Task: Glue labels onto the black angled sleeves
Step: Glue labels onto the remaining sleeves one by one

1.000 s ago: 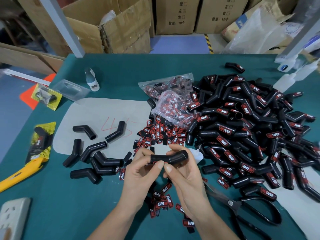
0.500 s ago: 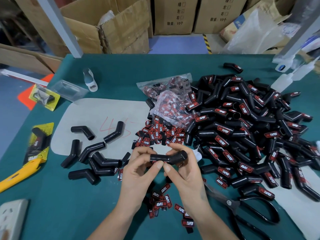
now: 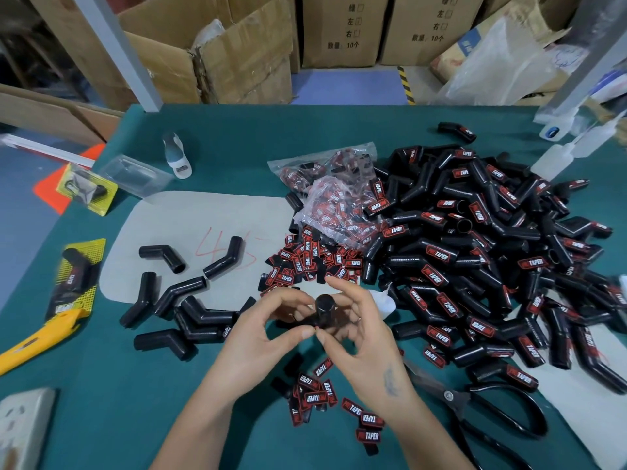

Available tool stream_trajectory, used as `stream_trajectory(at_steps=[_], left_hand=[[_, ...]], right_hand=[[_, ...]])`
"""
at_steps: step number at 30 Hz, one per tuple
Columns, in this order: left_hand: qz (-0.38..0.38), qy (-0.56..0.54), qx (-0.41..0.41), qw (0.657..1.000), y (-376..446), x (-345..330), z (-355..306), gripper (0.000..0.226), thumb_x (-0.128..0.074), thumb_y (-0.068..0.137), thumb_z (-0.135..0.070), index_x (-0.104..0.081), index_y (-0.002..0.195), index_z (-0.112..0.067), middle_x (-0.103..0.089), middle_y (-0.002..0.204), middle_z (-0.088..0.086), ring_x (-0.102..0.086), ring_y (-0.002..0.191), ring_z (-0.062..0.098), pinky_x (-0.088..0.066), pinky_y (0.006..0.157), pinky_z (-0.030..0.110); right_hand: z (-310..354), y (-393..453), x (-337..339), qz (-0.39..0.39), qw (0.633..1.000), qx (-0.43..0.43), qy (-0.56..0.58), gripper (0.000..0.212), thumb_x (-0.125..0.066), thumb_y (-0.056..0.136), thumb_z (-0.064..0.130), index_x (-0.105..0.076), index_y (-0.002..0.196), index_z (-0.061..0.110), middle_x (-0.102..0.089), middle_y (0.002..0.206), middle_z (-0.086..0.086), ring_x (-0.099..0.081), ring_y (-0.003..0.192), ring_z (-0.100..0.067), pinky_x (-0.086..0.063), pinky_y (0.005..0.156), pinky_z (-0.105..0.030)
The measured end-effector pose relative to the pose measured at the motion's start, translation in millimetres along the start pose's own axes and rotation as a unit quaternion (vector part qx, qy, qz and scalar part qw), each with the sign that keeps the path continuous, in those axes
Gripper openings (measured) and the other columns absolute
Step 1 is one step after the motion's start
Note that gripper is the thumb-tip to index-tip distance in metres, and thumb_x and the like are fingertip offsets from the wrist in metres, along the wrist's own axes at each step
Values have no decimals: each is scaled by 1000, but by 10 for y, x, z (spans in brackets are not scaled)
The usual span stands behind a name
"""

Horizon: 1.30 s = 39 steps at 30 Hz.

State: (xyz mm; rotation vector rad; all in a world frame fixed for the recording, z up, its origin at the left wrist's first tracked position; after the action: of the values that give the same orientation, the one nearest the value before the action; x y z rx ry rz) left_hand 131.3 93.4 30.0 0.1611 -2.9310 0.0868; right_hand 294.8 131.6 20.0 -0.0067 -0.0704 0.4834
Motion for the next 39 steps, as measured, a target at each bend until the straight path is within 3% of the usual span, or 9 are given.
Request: stream_trajectory(at_steps=[7, 13, 17, 20, 24, 28, 35, 39], left_hand=[[35, 33, 13, 999, 7, -18, 61, 51, -78, 88, -28, -62, 131, -49, -72, 124, -12, -64, 120, 19, -47, 103, 20], [12, -39, 13, 999, 13, -39, 67, 55, -76, 87, -17, -64, 135, -42, -72, 111, 0, -64, 97, 15, -52, 88, 23], [-18, -140, 19, 990, 14, -33, 35, 51, -79, 85, -17, -70, 130, -39, -72, 111, 7, -65, 101, 10, -52, 89, 18], [-34, -200, 22, 979, 6, -45, 17, 45, -81, 81, -24, -73, 124, -34, -74, 111, -6, -67, 103, 7, -53, 89, 19], [-54, -247, 13, 967, -14, -58, 5, 36, -83, 80, -20, -74, 114, -23, -73, 105, 1, -67, 97, 13, -55, 87, 24], [-56, -257, 3, 965, -24, -55, -23, 32, -84, 79, -16, -71, 108, -21, -73, 107, 7, -68, 100, 20, -57, 89, 31], [-66, -204, -34, 976, -55, -14, -139, 27, -80, 82, -15, -70, 105, -26, -72, 108, 3, -70, 103, 16, -56, 89, 24], [-72, -196, -31, 977, -67, -10, -152, 29, -81, 81, -14, -72, 104, -28, -73, 106, -1, -71, 101, 12, -56, 86, 21]], right_hand=[[46, -9, 12, 22, 997, 9, -69, 81, -72, 94, 5, -40, 148, 56, -67, 122, 9, -59, 75, -23, -55, 80, -25], [78, -6, 30, 1, 996, 41, -81, 79, -70, 94, 9, -40, 151, 54, -64, 134, 14, -59, 79, -17, -51, 83, -17], [132, -44, 58, -44, 994, 81, -56, 65, -72, 94, 20, -49, 149, 45, -61, 130, 8, -65, 104, -23, -53, 85, -22], [154, -54, 60, -55, 993, 88, -62, 53, -75, 94, 25, -55, 140, 43, -62, 125, 10, -64, 110, -23, -53, 84, -20], [141, -55, 1, -45, 995, 67, -52, 36, -75, 93, 28, -61, 121, 46, -62, 122, 13, -64, 115, -22, -54, 82, -22], [147, -60, 13, -55, 997, 49, -8, 27, -73, 94, 30, -66, 116, 44, -63, 120, 10, -66, 111, -24, -57, 83, -27], [200, -87, 69, -70, 996, 57, -1, 28, -74, 92, 31, -66, 115, 44, -66, 118, 10, -72, 98, -23, -59, 84, -29], [196, -87, 75, -73, 995, 70, 0, 28, -75, 93, 32, -66, 118, 42, -64, 119, 8, -71, 103, -26, -61, 86, -41]])
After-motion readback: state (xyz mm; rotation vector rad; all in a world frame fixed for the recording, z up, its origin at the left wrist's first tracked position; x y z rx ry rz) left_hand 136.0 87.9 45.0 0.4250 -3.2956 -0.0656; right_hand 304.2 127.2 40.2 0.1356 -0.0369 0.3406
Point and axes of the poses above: each hand's wrist, its own y-axis towards the middle knuckle, its own x-axis out of the back of the hand, z = x × y, the point moved 7 cm from there along y, towards the middle knuckle
